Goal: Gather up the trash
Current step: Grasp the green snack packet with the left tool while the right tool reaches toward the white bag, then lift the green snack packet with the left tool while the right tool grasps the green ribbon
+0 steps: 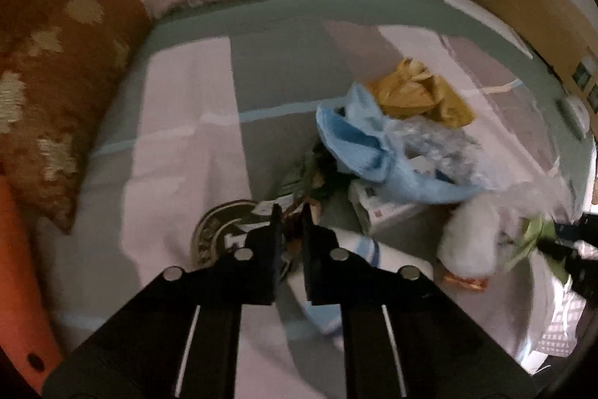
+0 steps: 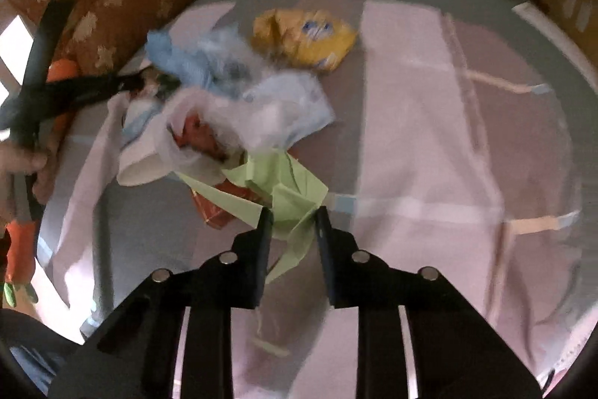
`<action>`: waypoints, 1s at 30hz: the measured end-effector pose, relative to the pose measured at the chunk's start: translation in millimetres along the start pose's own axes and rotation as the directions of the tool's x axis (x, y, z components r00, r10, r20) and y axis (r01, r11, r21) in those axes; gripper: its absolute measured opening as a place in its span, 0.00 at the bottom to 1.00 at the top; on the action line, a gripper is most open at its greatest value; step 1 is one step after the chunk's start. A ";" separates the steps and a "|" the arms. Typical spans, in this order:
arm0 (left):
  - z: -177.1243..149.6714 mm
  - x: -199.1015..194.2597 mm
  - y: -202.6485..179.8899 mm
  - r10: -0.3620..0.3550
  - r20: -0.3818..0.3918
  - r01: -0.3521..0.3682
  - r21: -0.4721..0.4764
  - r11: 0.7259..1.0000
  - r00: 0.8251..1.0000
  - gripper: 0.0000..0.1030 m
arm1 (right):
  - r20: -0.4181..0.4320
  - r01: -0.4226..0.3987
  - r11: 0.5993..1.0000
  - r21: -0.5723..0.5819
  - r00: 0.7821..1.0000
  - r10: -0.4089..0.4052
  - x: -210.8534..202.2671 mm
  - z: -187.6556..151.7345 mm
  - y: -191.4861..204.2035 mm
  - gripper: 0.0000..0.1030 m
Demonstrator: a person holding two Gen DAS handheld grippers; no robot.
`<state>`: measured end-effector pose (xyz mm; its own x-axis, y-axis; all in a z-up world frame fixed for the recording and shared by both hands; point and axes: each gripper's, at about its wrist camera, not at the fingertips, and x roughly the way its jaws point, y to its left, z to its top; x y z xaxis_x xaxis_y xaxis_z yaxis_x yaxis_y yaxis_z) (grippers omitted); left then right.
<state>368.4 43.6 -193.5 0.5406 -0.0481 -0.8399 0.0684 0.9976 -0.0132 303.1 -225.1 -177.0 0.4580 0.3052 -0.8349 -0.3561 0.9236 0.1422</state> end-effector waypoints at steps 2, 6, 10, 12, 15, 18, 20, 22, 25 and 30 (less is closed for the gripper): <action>-2.6 -27.3 4.2 -0.007 0.027 0.008 -0.040 0.999 1.000 0.08 | 0.060 -0.003 0.999 0.055 0.998 0.000 -25.6 -0.7 -9.0 0.21; -8.1 -102.1 3.6 -0.006 0.158 0.019 -0.082 0.996 0.987 0.08 | 0.205 0.013 0.993 0.117 0.978 -0.037 -78.9 -5.0 -17.4 0.16; -26.9 -170.7 -14.5 -0.021 0.290 0.058 -0.119 0.991 0.957 0.08 | 0.305 -0.037 0.987 0.156 0.952 -0.012 -112.5 -15.4 -17.7 0.16; -45.8 -193.2 -30.1 -0.030 0.332 0.077 -0.129 0.989 0.943 0.08 | 0.328 -0.050 0.986 0.159 0.945 -0.005 -118.7 -21.5 -14.1 0.16; -74.6 -204.5 -50.9 -0.050 0.337 0.092 -0.111 0.990 0.940 0.08 | 0.281 -0.033 0.987 0.156 0.960 -0.013 -104.4 -24.9 -14.8 0.26; -97.1 -203.7 -60.8 -0.053 0.327 0.099 -0.123 0.987 0.943 0.08 | 0.181 0.004 0.986 0.169 0.983 -0.035 -71.2 -26.7 -23.1 0.64; -107.1 -207.9 -64.4 -0.060 0.338 0.111 -0.132 0.985 0.939 0.08 | 0.105 0.050 0.982 0.184 0.992 -0.071 -49.2 -27.9 -29.3 0.65; -114.2 -214.6 -68.7 -0.063 0.356 0.116 -0.129 0.985 0.932 0.08 | 0.060 0.069 0.982 0.177 0.995 -0.081 -30.8 -29.0 -32.9 0.65; -116.4 -223.1 -74.6 -0.086 0.379 0.135 -0.106 0.985 0.922 0.08 | -0.008 0.131 0.985 0.111 0.991 -0.131 -6.1 -29.1 -33.2 0.65; -114.4 -219.0 -71.1 -0.103 0.364 0.149 -0.098 0.984 0.926 0.08 | -0.088 0.084 0.990 0.109 0.993 -0.075 12.7 -32.8 -37.1 0.32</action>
<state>149.2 -11.0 -70.6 0.7985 -0.1661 -0.5787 0.0652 0.9794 -0.1912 295.4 -263.1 -210.3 0.4101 0.2135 -0.8867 -0.2255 0.9658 0.1282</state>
